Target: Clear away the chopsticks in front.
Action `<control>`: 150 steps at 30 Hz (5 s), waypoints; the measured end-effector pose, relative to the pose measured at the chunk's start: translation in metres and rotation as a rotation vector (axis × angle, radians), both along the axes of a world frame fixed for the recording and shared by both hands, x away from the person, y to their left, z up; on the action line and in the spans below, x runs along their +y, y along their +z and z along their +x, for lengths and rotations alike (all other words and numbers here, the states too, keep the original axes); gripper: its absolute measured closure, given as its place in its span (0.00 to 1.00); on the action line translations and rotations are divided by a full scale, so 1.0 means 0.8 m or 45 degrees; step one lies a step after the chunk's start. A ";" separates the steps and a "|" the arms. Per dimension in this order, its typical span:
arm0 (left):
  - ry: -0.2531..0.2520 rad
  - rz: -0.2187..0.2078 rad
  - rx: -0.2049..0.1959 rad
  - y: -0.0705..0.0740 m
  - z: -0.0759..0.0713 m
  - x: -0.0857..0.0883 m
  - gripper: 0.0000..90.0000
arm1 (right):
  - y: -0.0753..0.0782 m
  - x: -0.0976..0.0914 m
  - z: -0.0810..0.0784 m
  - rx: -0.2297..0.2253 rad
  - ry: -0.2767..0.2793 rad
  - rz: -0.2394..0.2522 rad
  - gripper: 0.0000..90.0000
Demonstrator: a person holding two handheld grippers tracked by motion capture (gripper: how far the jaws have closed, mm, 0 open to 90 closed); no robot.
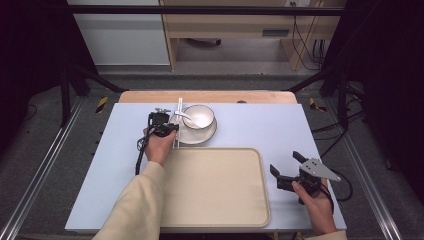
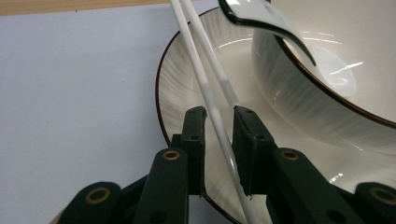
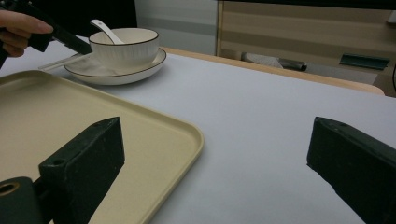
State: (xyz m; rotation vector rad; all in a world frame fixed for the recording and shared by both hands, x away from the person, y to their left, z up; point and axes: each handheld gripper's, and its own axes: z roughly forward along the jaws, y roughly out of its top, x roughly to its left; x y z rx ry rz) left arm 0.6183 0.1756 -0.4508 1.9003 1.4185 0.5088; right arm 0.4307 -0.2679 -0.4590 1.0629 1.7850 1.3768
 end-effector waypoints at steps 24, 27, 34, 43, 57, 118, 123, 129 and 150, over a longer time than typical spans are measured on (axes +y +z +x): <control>0.085 0.018 0.003 -0.004 0.000 -0.006 0.95 | 0.000 -0.001 0.000 0.006 0.016 -0.004 0.05; 0.086 0.025 -0.006 -0.003 -0.001 -0.007 0.95 | 0.000 0.000 0.001 0.008 0.016 -0.004 0.05; 0.090 0.031 -0.042 0.008 -0.008 0.005 0.95 | -0.001 0.000 0.001 0.009 0.019 0.000 0.05; 0.152 -0.036 -0.084 0.024 -0.042 0.032 0.95 | -0.005 0.004 0.007 0.041 0.033 0.032 0.05; 0.280 -0.072 -0.115 0.031 -0.158 0.039 0.95 | 0.002 0.012 0.002 0.022 0.085 0.013 0.05; 0.381 -0.137 -0.037 -0.035 -0.310 0.024 0.95 | 0.004 0.023 0.000 0.031 0.119 0.009 0.05; 0.380 -0.136 -0.037 -0.035 -0.309 0.025 0.95 | 0.004 0.023 0.000 0.028 0.119 0.007 0.05; 0.382 -0.136 -0.033 -0.036 -0.308 0.026 0.95 | 0.004 0.023 0.000 0.030 0.122 0.008 0.05; 0.154 -0.015 -0.105 0.011 -0.258 0.028 0.68 | 0.003 0.022 0.001 0.032 0.123 0.005 0.05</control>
